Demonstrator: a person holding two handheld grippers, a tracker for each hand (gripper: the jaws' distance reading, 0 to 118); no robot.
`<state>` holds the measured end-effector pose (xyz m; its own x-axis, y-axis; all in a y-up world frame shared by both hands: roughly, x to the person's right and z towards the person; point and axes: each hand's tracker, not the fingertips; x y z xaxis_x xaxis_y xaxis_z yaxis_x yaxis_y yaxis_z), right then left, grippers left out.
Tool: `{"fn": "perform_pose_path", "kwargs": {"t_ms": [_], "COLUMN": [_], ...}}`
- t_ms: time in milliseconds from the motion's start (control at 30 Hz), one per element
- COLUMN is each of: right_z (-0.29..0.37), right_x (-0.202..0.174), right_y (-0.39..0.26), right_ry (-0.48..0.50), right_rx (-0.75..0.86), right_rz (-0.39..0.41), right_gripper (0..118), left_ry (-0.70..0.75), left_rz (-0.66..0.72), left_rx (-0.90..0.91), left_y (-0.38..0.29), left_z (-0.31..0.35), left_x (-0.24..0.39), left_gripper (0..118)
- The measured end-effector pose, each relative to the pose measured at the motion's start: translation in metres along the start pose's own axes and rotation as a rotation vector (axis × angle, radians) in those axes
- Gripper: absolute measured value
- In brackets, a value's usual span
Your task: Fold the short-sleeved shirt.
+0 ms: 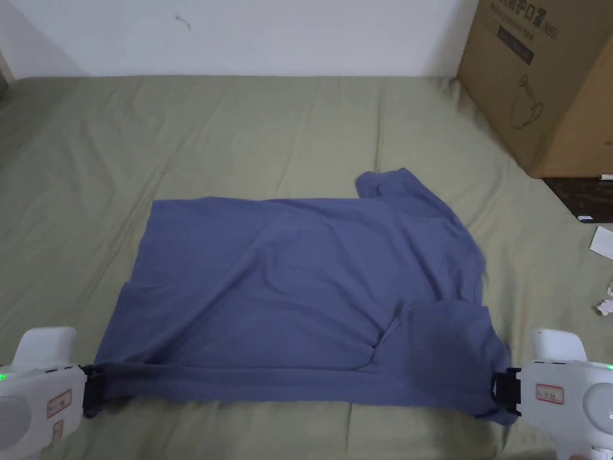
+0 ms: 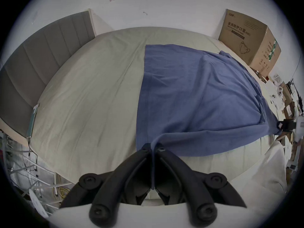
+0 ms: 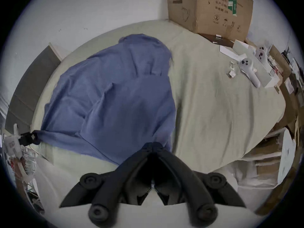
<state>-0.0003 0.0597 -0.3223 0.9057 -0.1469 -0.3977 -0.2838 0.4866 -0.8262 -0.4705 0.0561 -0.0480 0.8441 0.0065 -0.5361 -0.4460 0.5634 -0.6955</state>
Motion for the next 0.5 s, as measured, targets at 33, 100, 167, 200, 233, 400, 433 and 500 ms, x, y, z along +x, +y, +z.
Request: {"fn": "perform_pose_path", "kwargs": {"t_ms": [33,100,167,200,233,400,433,500], "right_z": [0.002,0.011,0.018,0.021,0.022,-0.003,-0.007,-0.029], "right_x": [0.000,0.000,-0.001,-0.001,-0.002,-0.010,-0.017,-0.025], "right_y": [0.005,0.017,0.033,0.043,0.054,0.120,0.128,0.144], "right_ry": [0.006,0.014,0.039,0.055,0.064,0.036,0.021,-0.003], "right_rx": [0.006,0.041,0.070,0.088,0.096,0.129,0.138,0.113], "right_rz": [-0.003,-0.001,-0.003,-0.014,-0.015,0.023,0.026,0.026], "right_gripper": [0,0,0,0,0,0,0,0], "left_ry": [0.007,-0.002,0.001,0.006,0.017,0.021,0.020,0.038], "left_rz": [-0.005,-0.008,-0.014,-0.026,-0.032,-0.042,-0.048,-0.071], "left_rx": [0.000,0.009,0.010,0.017,0.029,0.049,0.048,0.019], "left_y": [0.001,0.007,0.018,0.025,0.033,0.084,0.094,0.111], "left_z": [0.002,0.005,0.008,0.008,0.008,-0.012,-0.020,-0.041], "left_x": [0.001,-0.001,-0.002,-0.003,-0.004,-0.007,-0.007,-0.002], "left_gripper": [2,2,2,2,2,2,2,7]}}
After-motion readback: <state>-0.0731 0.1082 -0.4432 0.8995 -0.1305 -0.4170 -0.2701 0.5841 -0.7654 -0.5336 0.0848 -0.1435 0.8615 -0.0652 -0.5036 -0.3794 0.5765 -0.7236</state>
